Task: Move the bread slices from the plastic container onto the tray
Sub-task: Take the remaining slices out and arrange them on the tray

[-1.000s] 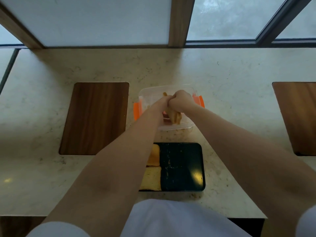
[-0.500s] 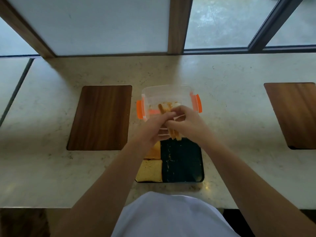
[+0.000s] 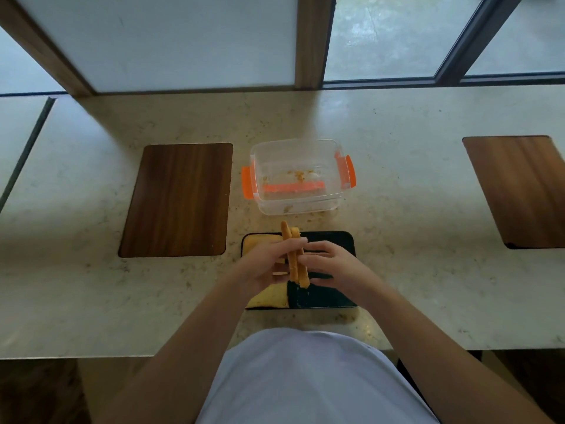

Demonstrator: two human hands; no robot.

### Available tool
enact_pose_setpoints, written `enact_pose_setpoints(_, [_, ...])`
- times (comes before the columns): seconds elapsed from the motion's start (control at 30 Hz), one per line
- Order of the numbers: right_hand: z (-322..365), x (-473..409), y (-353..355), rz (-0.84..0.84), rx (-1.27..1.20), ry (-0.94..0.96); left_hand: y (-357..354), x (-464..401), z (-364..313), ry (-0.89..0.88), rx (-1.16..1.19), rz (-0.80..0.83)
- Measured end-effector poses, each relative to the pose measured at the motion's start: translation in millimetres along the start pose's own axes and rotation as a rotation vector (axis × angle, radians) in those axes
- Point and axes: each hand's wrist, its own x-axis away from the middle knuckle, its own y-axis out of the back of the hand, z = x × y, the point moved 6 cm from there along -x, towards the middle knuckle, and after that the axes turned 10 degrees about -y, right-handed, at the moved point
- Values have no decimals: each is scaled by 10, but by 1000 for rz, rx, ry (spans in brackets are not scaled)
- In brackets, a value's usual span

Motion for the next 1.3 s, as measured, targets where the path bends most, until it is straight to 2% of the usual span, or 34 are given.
enact_pose_setpoints(0.23, [-315, -168, 30, 60, -97, -106, 33, -78, 241, 52, -13, -18])
enact_pose_setpoints(0.3, [-397, -213, 102, 27, -122, -129, 74, -104, 305, 59, 3, -41])
enact_pose_setpoints(0.37, [-425, -257, 214, -78, 26, -126, 132, -130, 377, 60, 12, -80])
enact_pose_setpoints(0.5, [-375, -379, 435, -211, 497, -81, 184, -133, 484, 90, 9, -129])
enact_pose_setpoints(0.63, [-277, -542, 604, -253, 1020, -89, 229, -168, 547, 102, -2, -148])
enact_pose_setpoints(0.8, [-145, -697, 617, -269, 1419, 61, 264, -238, 563, 90, -6, -167])
enact_pose_setpoints(1.0, [-92, -801, 547, -298, 1608, 225, 262, -293, 573, 95, 10, -152])
enact_pose_setpoints(1.3, [-61, -809, 627, -392, 1603, 311, 233, -305, 588, 111, 13, -124])
